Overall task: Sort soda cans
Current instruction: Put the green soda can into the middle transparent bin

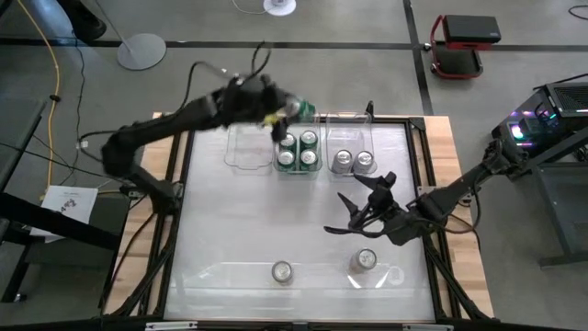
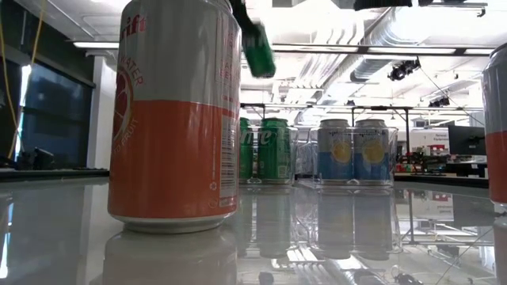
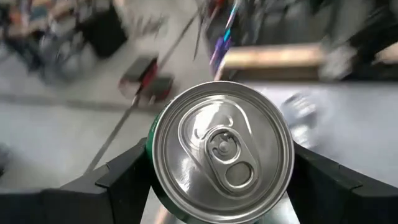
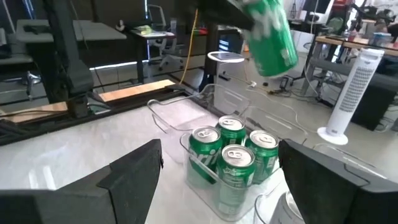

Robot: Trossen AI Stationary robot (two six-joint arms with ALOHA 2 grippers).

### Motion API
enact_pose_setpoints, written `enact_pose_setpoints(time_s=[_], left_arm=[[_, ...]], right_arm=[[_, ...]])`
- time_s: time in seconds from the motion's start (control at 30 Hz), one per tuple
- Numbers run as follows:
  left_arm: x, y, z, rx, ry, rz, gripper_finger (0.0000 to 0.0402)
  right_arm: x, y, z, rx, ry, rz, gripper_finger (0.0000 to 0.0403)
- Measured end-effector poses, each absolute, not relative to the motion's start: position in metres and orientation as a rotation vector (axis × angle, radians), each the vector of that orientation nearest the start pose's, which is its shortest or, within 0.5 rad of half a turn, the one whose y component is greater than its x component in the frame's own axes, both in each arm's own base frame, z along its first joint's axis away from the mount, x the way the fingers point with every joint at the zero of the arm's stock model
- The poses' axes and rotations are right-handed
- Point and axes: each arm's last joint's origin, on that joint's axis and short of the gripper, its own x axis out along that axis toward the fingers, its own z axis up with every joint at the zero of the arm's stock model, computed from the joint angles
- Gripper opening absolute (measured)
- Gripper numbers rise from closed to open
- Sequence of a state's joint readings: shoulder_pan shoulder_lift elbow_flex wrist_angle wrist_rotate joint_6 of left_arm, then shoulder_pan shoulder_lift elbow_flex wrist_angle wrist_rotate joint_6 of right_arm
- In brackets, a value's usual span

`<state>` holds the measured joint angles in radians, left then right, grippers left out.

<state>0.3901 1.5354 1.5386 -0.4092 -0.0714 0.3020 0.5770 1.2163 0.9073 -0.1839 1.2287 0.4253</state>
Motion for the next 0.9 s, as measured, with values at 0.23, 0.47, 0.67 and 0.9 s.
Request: enact_pose_setpoints(time_s=[0.23,0.47,0.67,0.9], left_arm=[[0.329,0.210,0.354,0.143,0.740,0.443,0.0293],[0.323,0.252,0.303,-0.024,0.902,0.407,0.0293],[0.335,0.260,0.282,-0.047,0.919,0.373,0.0293],[0.343,0.263,0.255,-0.103,0.986,0.318,0.0293]], right_arm=[[0.223,0.112,0.297,0.037,0.162,-0.687,0.0312],[0.223,0.112,0.296,0.046,0.160,-0.688,0.0312],[0.223,0.112,0.296,0.050,0.159,-0.688,0.0312],[0.223,0.112,0.296,0.050,0.159,-0.688,0.0312]])
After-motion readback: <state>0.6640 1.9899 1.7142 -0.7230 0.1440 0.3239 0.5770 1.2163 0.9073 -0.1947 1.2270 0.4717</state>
